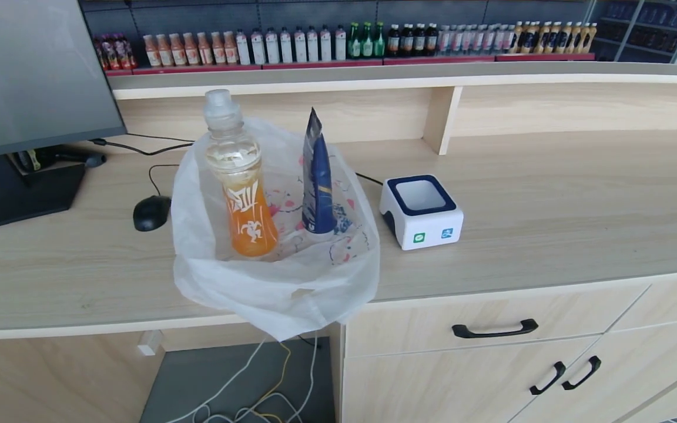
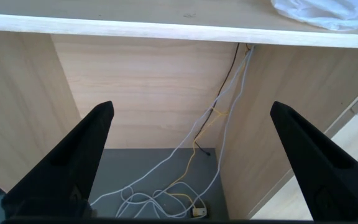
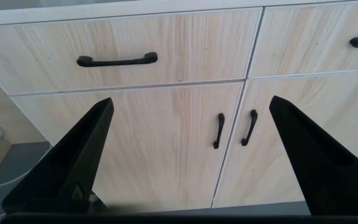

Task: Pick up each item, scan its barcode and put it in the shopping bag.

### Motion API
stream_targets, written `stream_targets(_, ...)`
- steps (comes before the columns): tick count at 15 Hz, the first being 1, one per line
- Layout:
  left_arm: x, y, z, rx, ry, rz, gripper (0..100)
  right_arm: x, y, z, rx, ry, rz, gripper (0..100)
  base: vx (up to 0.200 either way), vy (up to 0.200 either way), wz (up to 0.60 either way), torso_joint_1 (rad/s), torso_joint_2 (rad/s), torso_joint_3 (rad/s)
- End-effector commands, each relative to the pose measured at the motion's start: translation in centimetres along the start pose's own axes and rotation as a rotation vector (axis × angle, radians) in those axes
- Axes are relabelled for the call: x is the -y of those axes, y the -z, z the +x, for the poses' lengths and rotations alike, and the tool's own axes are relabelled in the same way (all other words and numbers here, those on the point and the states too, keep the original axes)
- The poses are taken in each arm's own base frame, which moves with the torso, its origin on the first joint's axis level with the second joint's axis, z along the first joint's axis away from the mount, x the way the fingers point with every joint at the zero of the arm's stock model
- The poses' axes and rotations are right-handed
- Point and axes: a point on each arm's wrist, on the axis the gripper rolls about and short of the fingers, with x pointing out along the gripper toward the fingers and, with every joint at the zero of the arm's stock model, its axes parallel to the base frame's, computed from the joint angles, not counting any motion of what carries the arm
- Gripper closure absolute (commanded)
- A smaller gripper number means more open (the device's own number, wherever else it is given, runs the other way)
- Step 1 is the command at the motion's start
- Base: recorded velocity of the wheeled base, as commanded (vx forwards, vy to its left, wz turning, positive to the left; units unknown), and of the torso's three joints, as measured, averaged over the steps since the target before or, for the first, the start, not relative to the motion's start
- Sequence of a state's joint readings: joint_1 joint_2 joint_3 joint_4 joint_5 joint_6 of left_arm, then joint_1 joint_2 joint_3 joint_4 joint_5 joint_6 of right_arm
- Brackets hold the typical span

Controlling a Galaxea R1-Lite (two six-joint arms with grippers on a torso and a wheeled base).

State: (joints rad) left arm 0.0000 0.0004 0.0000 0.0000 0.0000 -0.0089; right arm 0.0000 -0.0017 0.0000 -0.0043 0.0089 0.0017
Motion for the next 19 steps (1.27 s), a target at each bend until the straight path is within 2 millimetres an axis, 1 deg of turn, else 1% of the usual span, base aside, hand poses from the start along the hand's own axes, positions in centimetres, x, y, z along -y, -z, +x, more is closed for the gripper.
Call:
stream_targets(1,0.0,0.0,0.0,0.0,0.0,0.0,0,0.0,-0.01,0.01,-0.001,0.0,0.001,0,0.0,-0.2,0.0,0.007,0.0,0.007)
stream_targets(7,0.0,0.0,0.0,0.0,0.002,0.001,0,0.0,-0.01,0.01,-0.001,0.0,-0.002,0,0.0,-0.2,0.0,0.0,0.0,0.0)
stream_targets(19,0.0,0.0,0.0,0.0,0.0,0.004,0,0.0,-0.01,0.01,-0.001,0.0,-0.008,0,0.0,0.0,0.0,0.0,0.0,0.0)
